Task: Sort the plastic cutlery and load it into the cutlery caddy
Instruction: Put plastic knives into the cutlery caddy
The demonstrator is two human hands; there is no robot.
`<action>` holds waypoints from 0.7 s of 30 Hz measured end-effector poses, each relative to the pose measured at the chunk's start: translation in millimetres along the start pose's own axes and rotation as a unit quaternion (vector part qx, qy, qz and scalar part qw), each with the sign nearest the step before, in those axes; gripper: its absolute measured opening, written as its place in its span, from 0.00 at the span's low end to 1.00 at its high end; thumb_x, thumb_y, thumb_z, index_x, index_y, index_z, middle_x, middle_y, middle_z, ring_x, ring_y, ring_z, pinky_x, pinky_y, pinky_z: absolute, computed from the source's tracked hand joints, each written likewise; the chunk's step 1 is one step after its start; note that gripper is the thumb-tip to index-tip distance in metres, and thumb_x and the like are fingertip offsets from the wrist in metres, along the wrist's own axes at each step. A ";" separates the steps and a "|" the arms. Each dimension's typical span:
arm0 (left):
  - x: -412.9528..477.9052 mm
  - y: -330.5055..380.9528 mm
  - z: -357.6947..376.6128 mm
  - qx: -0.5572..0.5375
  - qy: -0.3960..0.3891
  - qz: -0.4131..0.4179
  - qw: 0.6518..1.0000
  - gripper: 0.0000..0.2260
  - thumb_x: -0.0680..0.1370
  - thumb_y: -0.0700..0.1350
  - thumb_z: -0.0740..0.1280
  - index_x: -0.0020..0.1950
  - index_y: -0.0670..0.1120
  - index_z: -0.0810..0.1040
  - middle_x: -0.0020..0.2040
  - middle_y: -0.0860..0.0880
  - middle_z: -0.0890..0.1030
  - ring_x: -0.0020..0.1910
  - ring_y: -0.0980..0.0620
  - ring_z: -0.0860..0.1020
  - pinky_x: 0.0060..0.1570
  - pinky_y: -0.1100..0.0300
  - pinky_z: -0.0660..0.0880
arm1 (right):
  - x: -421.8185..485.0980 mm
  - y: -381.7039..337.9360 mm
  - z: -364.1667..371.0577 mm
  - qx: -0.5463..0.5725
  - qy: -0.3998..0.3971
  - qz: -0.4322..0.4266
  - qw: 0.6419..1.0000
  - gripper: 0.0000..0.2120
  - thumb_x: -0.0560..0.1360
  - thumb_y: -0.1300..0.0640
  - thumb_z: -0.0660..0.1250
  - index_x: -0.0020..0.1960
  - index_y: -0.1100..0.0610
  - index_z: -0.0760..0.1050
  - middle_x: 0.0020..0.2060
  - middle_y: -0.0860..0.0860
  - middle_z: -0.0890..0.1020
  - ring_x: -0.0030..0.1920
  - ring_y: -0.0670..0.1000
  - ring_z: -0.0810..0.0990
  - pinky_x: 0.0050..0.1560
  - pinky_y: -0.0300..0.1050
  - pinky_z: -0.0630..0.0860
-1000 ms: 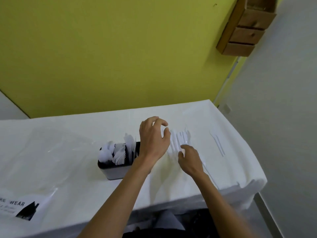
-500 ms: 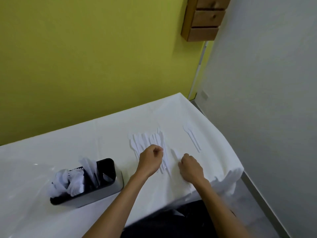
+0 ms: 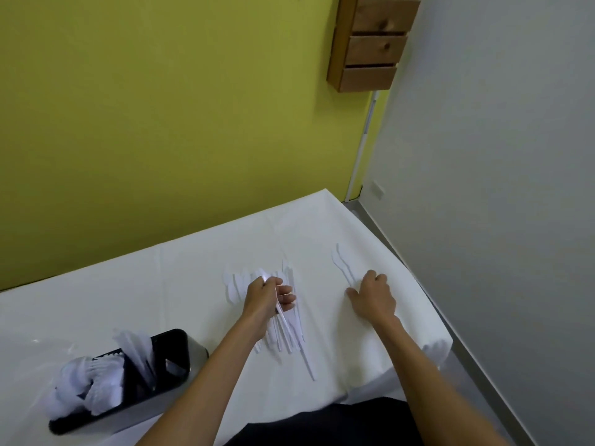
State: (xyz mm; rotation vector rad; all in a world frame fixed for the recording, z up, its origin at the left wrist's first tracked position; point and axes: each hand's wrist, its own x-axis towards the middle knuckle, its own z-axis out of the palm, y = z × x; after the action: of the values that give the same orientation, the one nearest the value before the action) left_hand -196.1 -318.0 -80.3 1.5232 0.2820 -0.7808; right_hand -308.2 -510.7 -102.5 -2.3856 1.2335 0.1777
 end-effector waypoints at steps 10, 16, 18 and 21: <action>12.3 -2.8 -6.2 0.004 -0.002 -0.044 0.999 0.12 0.81 0.49 0.65 0.58 0.41 0.73 0.44 0.45 0.79 0.35 0.51 0.76 0.33 0.58 0.72 | -25.5 -33.1 12.6 -0.008 -0.135 -0.107 0.985 0.10 0.79 0.54 0.56 0.40 0.55 0.64 0.36 0.50 0.72 0.35 0.51 0.71 0.34 0.44 0.66; 15.8 -10.9 -6.7 0.009 -0.014 -0.035 0.999 0.25 0.77 0.60 0.68 0.64 0.43 0.72 0.49 0.45 0.85 0.46 0.51 0.85 0.50 0.54 0.81 | -86.2 -65.4 18.2 -0.003 -0.163 -0.266 0.950 0.14 0.80 0.52 0.58 0.39 0.57 0.64 0.35 0.53 0.76 0.35 0.54 0.71 0.34 0.47 0.65; 13.7 -12.8 -9.8 -0.009 0.003 -0.004 1.000 0.13 0.82 0.47 0.65 0.58 0.38 0.76 0.43 0.45 0.84 0.38 0.51 0.83 0.41 0.57 0.80 | -91.1 -68.1 19.8 0.000 -0.173 -0.282 0.944 0.17 0.82 0.49 0.58 0.37 0.57 0.65 0.33 0.52 0.75 0.35 0.54 0.72 0.35 0.48 0.67; 13.1 -13.3 -21.6 -0.025 0.058 0.020 0.998 0.04 0.82 0.40 0.61 0.54 0.40 0.73 0.37 0.46 0.76 0.29 0.52 0.74 0.32 0.58 0.75 | -84.1 -61.2 22.2 0.017 -0.161 -0.228 0.960 0.20 0.83 0.47 0.55 0.36 0.57 0.65 0.35 0.54 0.77 0.37 0.55 0.75 0.38 0.49 0.71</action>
State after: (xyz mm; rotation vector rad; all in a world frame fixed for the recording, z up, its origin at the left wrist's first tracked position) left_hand -188.2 -299.4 -100.5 1.5241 0.3537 -0.6510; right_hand -307.1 -407.7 -76.1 -2.4163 0.5194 0.3745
